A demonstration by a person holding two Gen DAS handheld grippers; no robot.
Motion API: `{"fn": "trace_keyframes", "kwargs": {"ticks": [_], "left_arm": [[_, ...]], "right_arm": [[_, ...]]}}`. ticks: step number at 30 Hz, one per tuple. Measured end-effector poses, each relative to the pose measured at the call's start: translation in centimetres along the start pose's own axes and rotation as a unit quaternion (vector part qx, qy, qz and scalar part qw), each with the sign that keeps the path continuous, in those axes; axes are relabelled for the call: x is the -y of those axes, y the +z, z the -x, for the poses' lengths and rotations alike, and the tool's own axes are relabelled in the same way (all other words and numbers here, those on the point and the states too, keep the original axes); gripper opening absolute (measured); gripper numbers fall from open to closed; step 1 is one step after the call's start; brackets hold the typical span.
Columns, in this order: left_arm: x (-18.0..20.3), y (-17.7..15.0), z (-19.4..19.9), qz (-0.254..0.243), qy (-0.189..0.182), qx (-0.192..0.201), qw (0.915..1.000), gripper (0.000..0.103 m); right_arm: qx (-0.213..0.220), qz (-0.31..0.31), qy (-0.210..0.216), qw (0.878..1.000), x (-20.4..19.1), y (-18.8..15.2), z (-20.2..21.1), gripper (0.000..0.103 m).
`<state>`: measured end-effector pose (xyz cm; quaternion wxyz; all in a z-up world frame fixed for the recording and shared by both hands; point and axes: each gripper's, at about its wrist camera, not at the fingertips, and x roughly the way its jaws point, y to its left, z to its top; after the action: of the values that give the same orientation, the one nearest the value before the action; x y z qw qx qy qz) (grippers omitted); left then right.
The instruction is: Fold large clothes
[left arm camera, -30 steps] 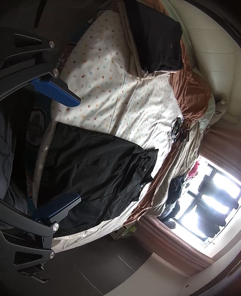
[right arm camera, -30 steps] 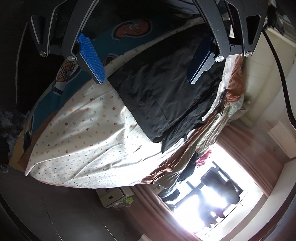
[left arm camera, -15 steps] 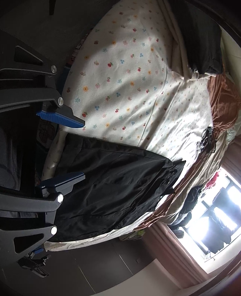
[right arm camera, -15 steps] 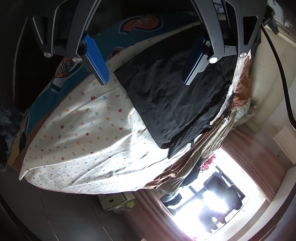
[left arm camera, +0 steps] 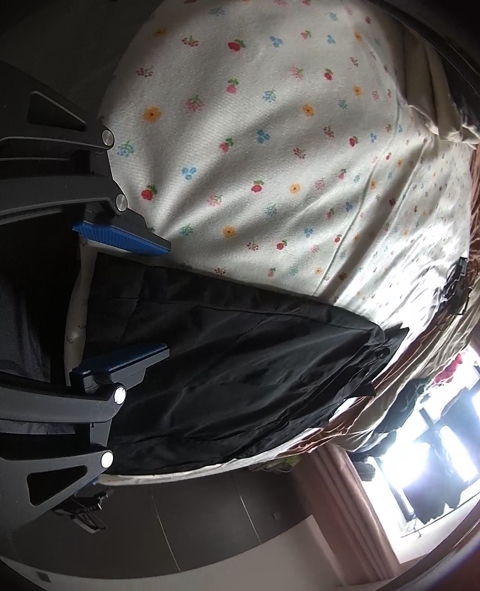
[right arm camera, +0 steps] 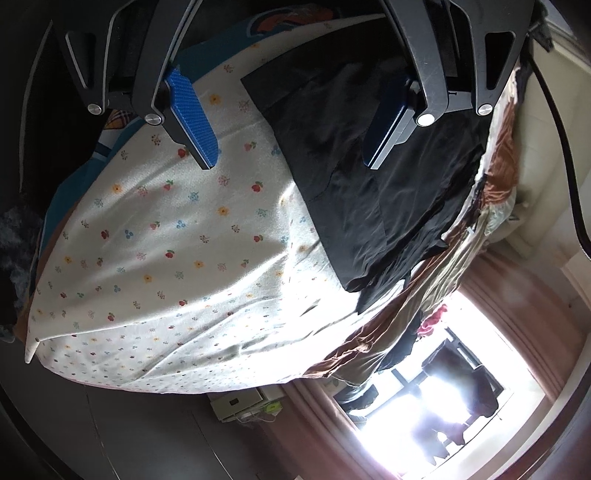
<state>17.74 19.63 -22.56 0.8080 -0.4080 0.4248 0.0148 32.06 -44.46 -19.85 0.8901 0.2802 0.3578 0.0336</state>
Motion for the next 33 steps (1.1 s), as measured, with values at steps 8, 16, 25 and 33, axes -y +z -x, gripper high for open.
{"fn": "trace_keyframes", "kwargs": {"ticks": [8,16,25,33], "left_arm": [[-1.1,-1.7,0.6,0.026,-0.062,-0.006,0.9977,0.051],[-1.4,-2.1,0.7,0.047,-0.090,-0.008,0.9948,0.051],[-0.6,-0.9,-0.8,0.061,-0.124,0.006,0.9904,0.051],[-0.2,-0.3,-1.8,0.062,-0.079,0.014,0.9948,0.012]], "right_arm": [[-0.023,-0.049,0.047,0.997,2.4,-2.0,-1.2,0.082],[-0.038,-0.082,0.160,0.983,2.8,-4.1,-1.1,0.077],[-0.028,-0.093,0.210,0.973,1.8,-3.9,-1.5,0.068],[-0.025,-0.083,0.156,0.984,0.0,-3.2,-3.6,0.035]]}}
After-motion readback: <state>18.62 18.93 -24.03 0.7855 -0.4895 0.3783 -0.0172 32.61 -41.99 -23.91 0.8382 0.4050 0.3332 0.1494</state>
